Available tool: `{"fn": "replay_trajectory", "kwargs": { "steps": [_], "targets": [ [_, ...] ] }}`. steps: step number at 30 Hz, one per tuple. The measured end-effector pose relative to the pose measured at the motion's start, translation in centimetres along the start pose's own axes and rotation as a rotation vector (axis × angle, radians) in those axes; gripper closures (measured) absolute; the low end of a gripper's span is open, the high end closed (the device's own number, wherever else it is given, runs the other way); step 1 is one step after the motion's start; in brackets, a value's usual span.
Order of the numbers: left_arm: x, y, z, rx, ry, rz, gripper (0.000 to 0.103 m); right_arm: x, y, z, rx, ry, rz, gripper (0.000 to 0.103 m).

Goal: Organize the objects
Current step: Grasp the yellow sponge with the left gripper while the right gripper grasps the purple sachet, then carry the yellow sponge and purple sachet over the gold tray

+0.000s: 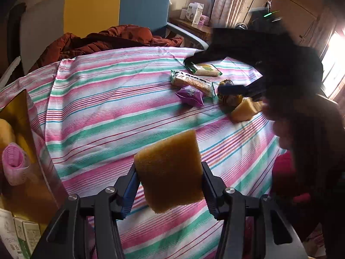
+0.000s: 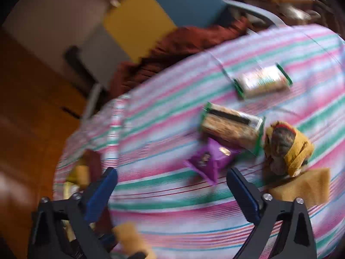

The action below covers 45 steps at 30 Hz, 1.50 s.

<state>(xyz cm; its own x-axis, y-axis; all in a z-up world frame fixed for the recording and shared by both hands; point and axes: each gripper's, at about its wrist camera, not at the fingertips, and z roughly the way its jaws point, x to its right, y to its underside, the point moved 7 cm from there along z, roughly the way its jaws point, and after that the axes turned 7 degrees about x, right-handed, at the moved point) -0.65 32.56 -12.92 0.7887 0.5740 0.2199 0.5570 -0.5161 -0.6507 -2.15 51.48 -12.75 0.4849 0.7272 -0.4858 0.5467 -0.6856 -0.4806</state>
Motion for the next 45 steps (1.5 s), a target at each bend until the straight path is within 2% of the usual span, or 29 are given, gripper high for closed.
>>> {"fn": "replay_trajectory", "kwargs": {
  "steps": [4, 8, 14, 18, 21, 27, 36, 45],
  "targets": [
    [-0.2, 0.3, -0.6, 0.013, 0.011, -0.005, 0.049, 1.9, -0.3, 2.3, -0.03, 0.079, 0.05, 0.024],
    [0.0, 0.2, -1.1, 0.032, 0.015, 0.003, 0.049, 1.9, -1.2, 3.5, -0.046, 0.146, 0.03, 0.024],
    [-0.2, 0.1, -2.1, 0.059, 0.019, 0.002, 0.049, 1.6, -1.3, 5.3, -0.089, 0.199, -0.009, 0.029],
    [-0.1, 0.3, -2.6, 0.061, 0.019, 0.0, 0.049, 2.3, -0.8, 6.2, -0.102, 0.227, -0.022, 0.05],
    [0.0, 0.2, -3.2, 0.074, 0.021, 0.0, 0.048, 2.4, -0.8, 6.1, -0.086, 0.24, -0.053, 0.057],
    [-0.2, -0.1, -4.8, 0.106, 0.019, -0.012, 0.049, 1.3, 1.2, 4.7, -0.086, 0.186, -0.13, 0.059],
    [-1.6, -1.1, -10.0, 0.209, -0.012, -0.054, 0.049, -2.9, 3.3, 1.0, 0.004, 0.111, -0.26, 0.059],
    [-9.0, -0.8, -16.0, 0.311, -0.156, -0.201, 0.048, -9.7, 5.6, -2.0, 0.067, -0.02, -0.358, 0.059]
  ]
}}
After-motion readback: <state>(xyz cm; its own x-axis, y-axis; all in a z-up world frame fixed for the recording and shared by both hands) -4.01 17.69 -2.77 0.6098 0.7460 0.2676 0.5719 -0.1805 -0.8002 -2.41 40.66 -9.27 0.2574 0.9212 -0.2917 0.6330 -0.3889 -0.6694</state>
